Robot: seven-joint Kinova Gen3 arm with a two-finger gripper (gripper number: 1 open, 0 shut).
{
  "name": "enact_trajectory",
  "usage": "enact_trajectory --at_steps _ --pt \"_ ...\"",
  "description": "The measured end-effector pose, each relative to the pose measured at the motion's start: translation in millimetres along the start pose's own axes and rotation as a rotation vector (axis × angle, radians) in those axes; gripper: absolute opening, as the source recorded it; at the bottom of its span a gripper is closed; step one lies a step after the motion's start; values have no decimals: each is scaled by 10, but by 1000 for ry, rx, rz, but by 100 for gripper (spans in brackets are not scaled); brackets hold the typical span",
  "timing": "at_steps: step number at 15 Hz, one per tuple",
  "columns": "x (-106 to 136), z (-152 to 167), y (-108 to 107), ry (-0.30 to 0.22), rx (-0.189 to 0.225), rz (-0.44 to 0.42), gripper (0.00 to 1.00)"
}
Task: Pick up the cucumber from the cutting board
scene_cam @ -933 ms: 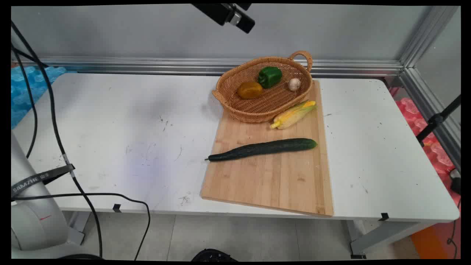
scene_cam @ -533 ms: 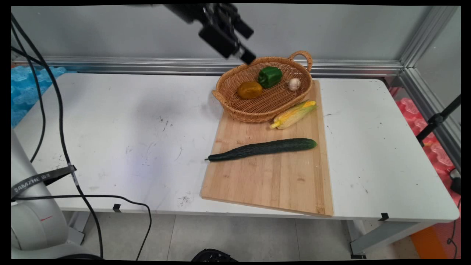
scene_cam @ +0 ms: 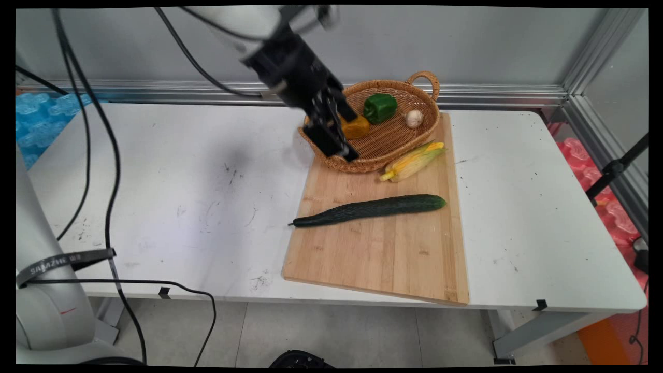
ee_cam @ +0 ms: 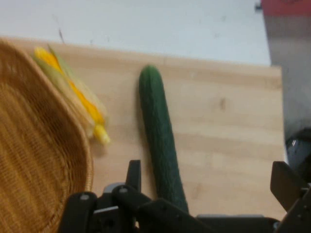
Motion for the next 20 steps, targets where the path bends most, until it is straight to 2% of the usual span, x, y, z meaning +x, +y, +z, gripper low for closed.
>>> enact_trajectory --at_steps 7,11,14,20 --pt "-111 808 42 -144 27 -19 100" --pt "-171 1218 39 -202 33 -37 100" --pt "-212 1474 26 -236 36 -47 100" --pt "-250 1803 7 -270 42 -60 100"
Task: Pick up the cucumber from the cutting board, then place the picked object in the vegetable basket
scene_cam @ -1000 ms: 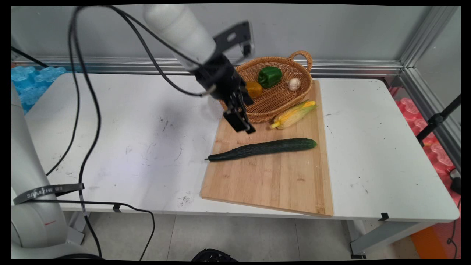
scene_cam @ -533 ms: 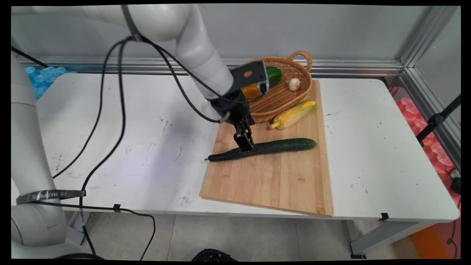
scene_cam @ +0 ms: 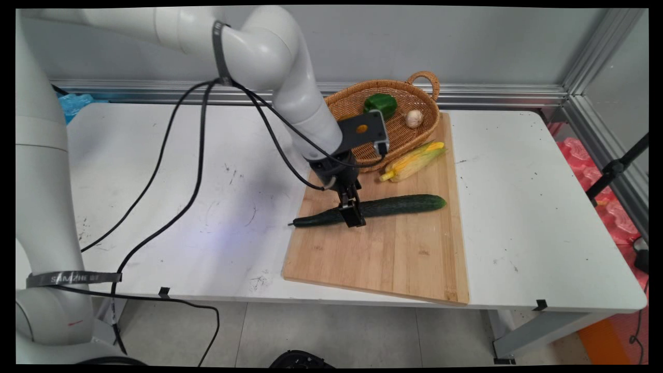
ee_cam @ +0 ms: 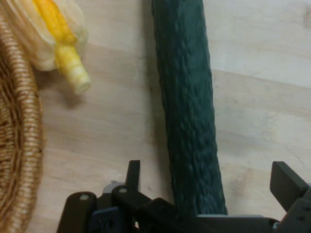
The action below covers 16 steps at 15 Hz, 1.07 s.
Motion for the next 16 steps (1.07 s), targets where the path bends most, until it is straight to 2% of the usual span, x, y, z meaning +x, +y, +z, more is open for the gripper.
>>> enact_trajectory --at_steps 3,4,10,16 --pt "26 112 0 -10 2 -3 100" --pt "36 152 0 -13 3 -4 0" --pt "102 210 -20 -15 2 6 0" --pt "150 -227 8 -2 -4 23 0"
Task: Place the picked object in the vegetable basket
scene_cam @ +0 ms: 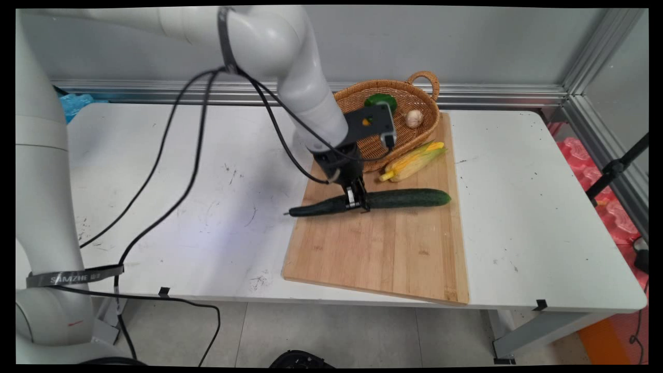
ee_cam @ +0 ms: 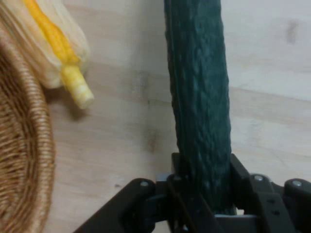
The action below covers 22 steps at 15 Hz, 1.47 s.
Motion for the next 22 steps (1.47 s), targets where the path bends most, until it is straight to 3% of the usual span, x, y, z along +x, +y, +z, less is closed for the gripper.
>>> enact_trajectory --at_steps 5,11,16,22 --pt "100 -607 -28 44 24 -1 0" --pt "303 -1044 -215 107 102 -54 0" --pt "507 -1136 -408 140 154 -65 0" --pt "709 -986 -709 154 215 -49 0"
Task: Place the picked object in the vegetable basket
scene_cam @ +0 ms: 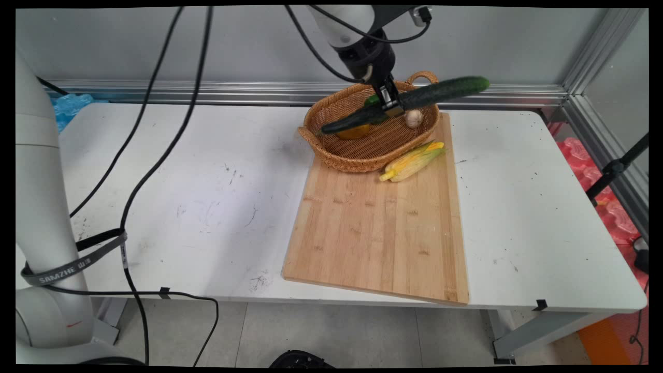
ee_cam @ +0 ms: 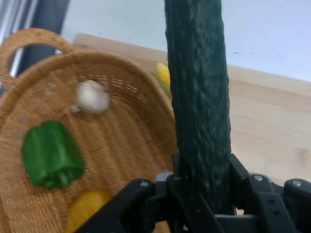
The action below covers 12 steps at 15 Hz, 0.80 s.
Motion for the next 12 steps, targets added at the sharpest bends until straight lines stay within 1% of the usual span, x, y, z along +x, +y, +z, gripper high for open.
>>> enact_trajectory --at_steps 3,7,9,12 --pt "33 201 -137 -1 25 9 0" --pt "23 482 -303 -10 45 21 0" --pt "4 626 -380 -16 53 25 0" --pt "-57 937 -514 -26 56 32 0"
